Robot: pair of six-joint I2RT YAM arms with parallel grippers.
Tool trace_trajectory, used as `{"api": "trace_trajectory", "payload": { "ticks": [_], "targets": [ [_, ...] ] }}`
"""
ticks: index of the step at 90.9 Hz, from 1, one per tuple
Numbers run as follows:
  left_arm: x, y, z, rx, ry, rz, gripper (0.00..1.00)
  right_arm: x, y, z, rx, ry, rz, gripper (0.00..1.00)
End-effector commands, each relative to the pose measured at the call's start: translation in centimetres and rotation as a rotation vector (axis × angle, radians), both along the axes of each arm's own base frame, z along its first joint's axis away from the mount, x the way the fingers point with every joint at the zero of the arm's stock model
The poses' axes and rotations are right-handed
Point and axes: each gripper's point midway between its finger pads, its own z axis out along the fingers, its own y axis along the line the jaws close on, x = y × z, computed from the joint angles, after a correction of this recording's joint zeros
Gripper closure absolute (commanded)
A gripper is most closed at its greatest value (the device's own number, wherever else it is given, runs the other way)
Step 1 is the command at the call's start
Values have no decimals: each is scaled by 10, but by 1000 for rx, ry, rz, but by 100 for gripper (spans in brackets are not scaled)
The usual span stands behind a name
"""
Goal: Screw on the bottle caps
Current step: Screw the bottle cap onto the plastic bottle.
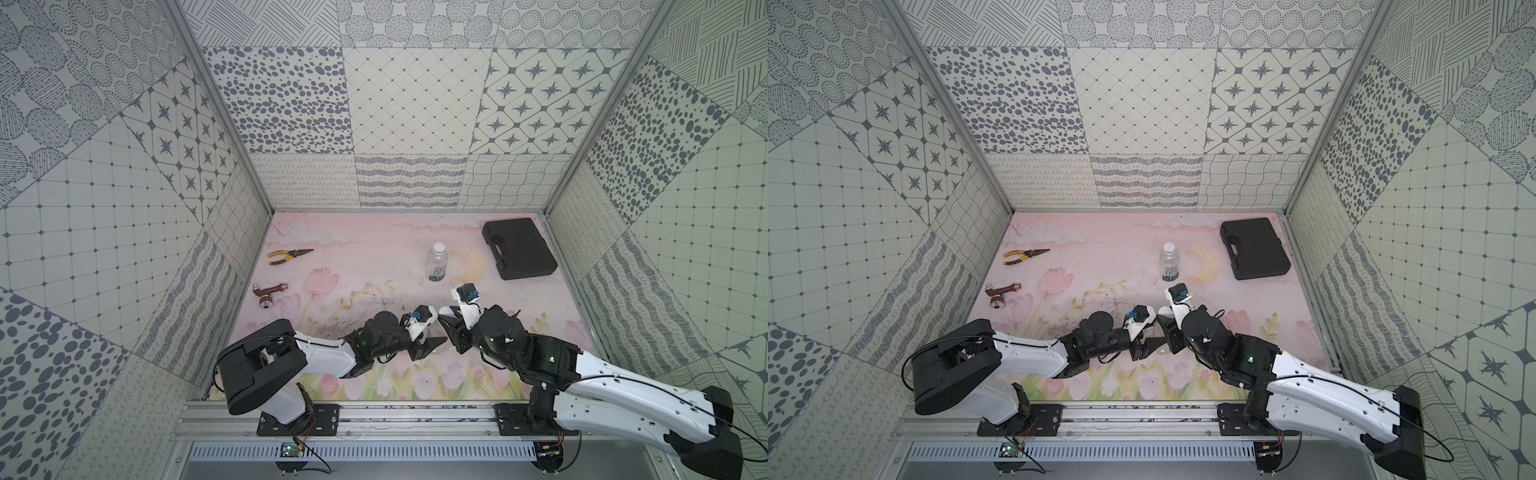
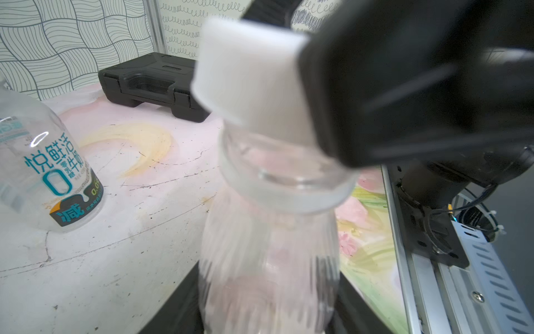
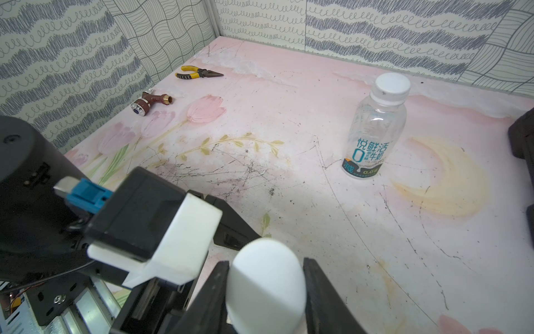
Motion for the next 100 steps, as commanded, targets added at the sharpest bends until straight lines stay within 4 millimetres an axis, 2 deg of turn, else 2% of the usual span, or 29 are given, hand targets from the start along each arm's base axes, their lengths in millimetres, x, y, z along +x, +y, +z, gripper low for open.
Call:
{"api": "trace_trajectory", "payload": {
  "ticks": [1,30,43,80,100],
  "targets": [
    [4,-2,7,-15,-17,12,45,-4,-4,-5,-50,29,11,60],
    [7,-2,5,-10,-19,23,44,-7,-7,-20,-98,86,5,59],
    [8,-2,6,-10,-21,30,43,-8,-6,-21,-119,101,10,59],
    [8,0,3,-2,-16,37,44,-7,-19,-26,-185,141,-46,59],
    [8,0,4,-3,-19,38,44,-9,-14,-33,-183,193,-59,59]
  ]
}}
